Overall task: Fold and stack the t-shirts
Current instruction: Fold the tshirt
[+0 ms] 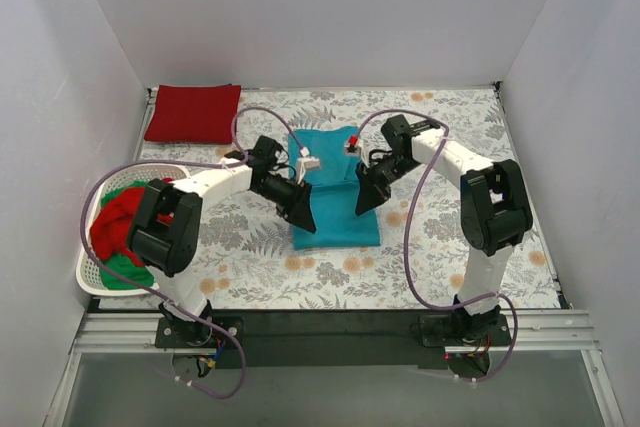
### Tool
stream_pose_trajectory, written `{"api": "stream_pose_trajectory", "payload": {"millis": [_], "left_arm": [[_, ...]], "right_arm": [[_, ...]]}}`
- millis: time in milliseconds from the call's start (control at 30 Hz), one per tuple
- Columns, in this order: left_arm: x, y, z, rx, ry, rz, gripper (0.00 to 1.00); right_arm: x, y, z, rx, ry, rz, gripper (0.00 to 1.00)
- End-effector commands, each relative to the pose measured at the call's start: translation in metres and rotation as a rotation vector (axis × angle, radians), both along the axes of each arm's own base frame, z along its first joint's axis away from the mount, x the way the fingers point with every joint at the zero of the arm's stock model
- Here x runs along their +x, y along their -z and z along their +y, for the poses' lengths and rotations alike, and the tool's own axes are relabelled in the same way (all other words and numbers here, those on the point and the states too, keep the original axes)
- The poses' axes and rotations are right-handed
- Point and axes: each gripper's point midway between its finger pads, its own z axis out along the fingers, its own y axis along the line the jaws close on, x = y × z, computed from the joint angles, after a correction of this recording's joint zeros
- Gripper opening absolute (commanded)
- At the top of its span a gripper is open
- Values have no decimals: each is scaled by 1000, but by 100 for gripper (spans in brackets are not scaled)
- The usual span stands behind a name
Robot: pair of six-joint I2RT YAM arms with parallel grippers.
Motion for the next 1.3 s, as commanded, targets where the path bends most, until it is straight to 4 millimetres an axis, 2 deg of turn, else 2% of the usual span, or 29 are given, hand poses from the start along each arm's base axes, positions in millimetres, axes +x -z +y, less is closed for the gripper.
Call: {"api": "stream_pose_trajectory", "payload": {"millis": [0, 33, 67, 133, 167, 267, 400, 533, 567, 633, 667, 700, 733, 767, 833, 867, 900, 933, 967, 1000, 1033, 1100, 1133, 1167, 1200, 1267], "left_arm": [[-16, -8, -12, -58, -24, 66, 35], [-22, 7, -7, -24, -43, 105, 35], [-19, 17, -6, -1, -63, 100, 35], [-16, 34, -2, 35, -105, 120, 35], [-12, 46, 1, 62, -129, 106, 35], [-10, 66, 6, 91, -151, 176, 36], [-12, 82, 18, 111, -194, 264, 36], [-23, 83, 27, 127, -173, 263, 40], [-27, 77, 29, 131, -163, 256, 42], [-19, 61, 30, 104, -142, 173, 44], [-23, 54, 32, 108, -125, 164, 46], [-18, 34, 30, 79, -109, 91, 47], [-16, 26, 32, 73, -100, 55, 48], [-16, 16, 34, 70, -81, 2, 49], [-11, -8, 37, 54, -58, -137, 52], [-11, -8, 43, 77, -40, -205, 53], [-11, -10, 46, 79, -17, -265, 55], [-12, -22, 51, 70, -2, -364, 56], [-18, -13, 57, 87, 12, -403, 56], [-17, -14, 60, 78, 52, -501, 57], [-21, -19, 63, 65, 67, -577, 59], [-26, -6, 68, 66, 116, -683, 59], [-28, -2, 69, 65, 134, -719, 59], [-31, 1, 70, 58, 141, -767, 59], [-30, 4, 70, 58, 149, -799, 59], [-24, 6, 67, 49, 164, -887, 59]], "right_arm": [[-32, 8, 9, 20, -24, 122, 22], [-34, 16, 7, 7, -25, 130, 21], [-32, 25, 7, -1, -22, 124, 20], [-32, 52, -2, -75, 0, 140, 20], [-26, 68, -8, -110, 19, 135, 20], [-24, 94, -22, -169, 53, 170, 20], [-29, 106, -33, -199, 81, 200, 20], [-38, 102, -40, -206, 83, 191, 20], [-41, 94, -40, -199, 85, 178, 21], [-43, 81, -41, -191, 88, 163, 24], [-41, 62, -39, -152, 83, 108, 25], [-41, 51, -38, -130, 80, 77, 28], [-40, 41, -37, -113, 76, 41, 34], [-39, 24, -39, -99, 73, -37, 36], [-37, 14, -44, -101, 55, -130, 40], [-34, 7, -50, -120, 50, -210, 41], [-32, 6, -53, -123, 15, -279, 42], [-36, 9, -55, -132, -17, -319, 44], [-30, 7, -56, -151, -29, -402, 45], [-30, 9, -56, -163, -41, -438, 46], [-38, 17, -53, -171, -86, -465, 47], [-29, 18, -47, -190, -97, -596, 50], [-35, 20, -37, -189, -128, -636, 53], [-40, 31, -42, -227, -139, -667, 53], [-34, 30, -34, -209, -139, -730, 53], [-40, 40, -29, -212, -160, -757, 51]]}}
